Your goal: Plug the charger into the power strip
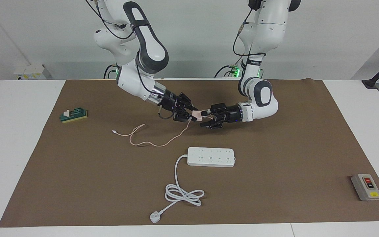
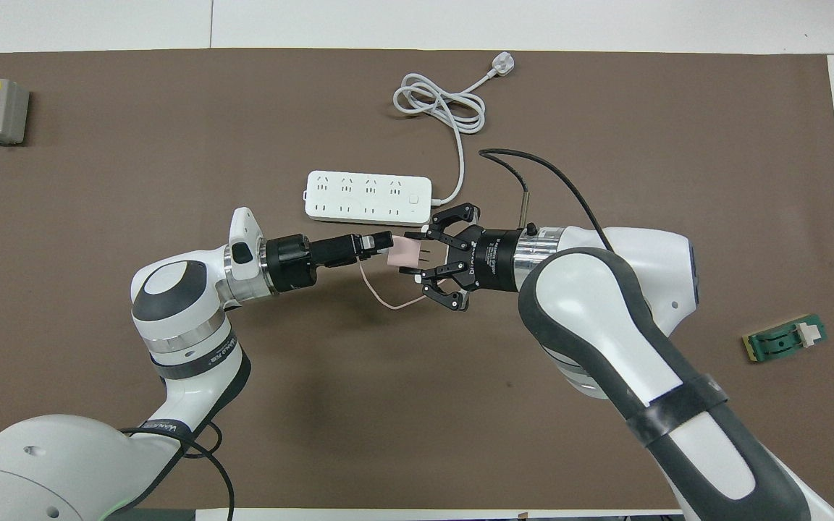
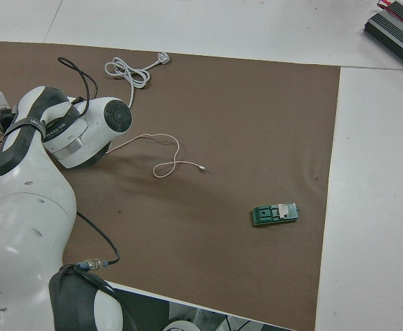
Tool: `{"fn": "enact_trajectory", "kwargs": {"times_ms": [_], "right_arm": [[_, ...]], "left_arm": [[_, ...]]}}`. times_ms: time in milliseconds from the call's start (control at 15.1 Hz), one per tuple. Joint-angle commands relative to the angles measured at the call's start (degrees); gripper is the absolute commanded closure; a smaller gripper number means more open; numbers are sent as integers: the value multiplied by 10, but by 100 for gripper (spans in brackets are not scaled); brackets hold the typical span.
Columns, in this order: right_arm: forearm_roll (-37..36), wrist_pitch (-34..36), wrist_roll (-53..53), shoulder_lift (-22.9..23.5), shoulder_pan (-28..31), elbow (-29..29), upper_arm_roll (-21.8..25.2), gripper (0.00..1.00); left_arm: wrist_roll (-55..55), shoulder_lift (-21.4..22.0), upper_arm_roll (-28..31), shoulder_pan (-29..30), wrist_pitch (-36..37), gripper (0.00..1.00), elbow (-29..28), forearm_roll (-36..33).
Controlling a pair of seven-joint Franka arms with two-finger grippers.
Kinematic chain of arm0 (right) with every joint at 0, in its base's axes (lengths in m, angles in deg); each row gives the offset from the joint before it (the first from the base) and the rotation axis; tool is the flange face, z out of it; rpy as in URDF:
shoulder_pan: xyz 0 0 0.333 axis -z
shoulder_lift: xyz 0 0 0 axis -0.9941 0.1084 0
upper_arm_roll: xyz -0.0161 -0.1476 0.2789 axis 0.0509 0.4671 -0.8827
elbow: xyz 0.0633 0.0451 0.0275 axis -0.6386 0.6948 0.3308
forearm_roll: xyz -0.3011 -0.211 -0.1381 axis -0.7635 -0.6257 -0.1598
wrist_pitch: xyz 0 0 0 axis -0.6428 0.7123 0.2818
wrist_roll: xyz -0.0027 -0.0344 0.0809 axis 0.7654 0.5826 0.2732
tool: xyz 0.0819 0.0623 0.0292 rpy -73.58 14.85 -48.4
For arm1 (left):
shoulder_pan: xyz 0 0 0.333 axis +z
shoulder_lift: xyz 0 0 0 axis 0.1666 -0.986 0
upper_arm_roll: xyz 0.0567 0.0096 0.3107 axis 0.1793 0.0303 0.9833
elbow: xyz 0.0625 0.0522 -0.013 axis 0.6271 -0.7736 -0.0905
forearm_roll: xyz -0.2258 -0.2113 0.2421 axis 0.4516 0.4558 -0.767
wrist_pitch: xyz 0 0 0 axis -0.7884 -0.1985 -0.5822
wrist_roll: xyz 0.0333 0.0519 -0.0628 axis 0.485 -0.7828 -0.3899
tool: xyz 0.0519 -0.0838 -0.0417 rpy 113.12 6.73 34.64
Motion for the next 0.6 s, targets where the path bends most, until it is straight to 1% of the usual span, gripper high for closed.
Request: {"fn": "enact_trajectory", "kwargs": {"times_ms": [0, 530], "right_arm": [[16, -12, -22, -16, -4, 16, 1, 100], [16, -14, -28, -16, -5, 17, 1, 100]], "left_arm": [[9, 26, 6, -1, -9, 18, -29, -8], [8, 31, 7, -7, -9, 17, -32, -13]]}}
